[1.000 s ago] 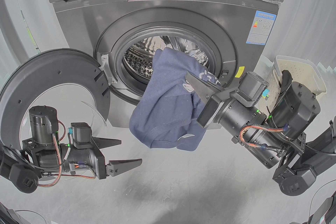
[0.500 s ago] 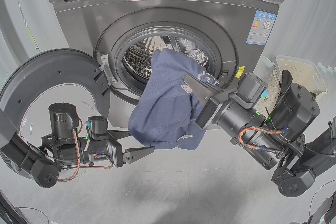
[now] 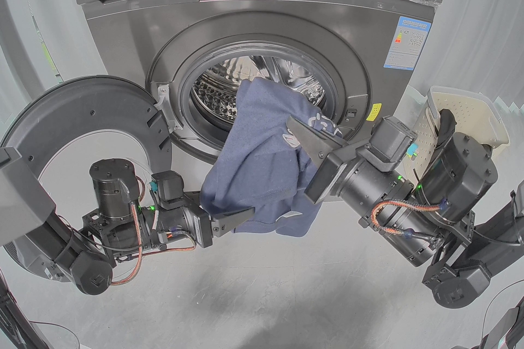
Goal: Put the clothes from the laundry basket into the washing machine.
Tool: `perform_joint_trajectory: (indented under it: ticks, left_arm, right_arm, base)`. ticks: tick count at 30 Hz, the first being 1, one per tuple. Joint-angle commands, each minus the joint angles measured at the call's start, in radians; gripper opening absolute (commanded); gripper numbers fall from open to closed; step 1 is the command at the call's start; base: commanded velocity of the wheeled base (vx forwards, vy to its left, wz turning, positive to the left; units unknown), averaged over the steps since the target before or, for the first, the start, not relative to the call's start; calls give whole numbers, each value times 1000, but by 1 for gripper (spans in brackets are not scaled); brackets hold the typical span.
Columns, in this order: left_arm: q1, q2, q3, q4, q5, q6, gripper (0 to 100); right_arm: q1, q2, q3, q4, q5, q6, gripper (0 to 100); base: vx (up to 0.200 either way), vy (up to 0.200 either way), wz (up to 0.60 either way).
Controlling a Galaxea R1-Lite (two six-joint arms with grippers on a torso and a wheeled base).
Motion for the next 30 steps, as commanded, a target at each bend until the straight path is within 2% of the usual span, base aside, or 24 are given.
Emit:
perform_joint_trajectory:
  ticks: [1,8,10,16,30]
  left_arm:
    - [-30,23,13,-59,13,-30,0]
    - [-85,-25,112,-156,27,-37,0]
    - [-111,-69,196,-228,52,-30,0]
    - [-142,-141,309,-344,64,-30,0]
    - [-128,-121,308,-357,67,-29,0]
  right_arm:
    - [0,0,2,-1,0,1,0]
    - [-11,16,1,-1,0,-1,0]
    - [-18,38,1,-2,-1,-2,0]
    - [-15,59,2,-1,-1,-2,0]
    - [-8,95,27,-30,-3,-15,0]
  base:
    - [0,0,0]
    - [0,0,0]
    - [0,0,0]
    - [0,0,0]
    - [0,0,0]
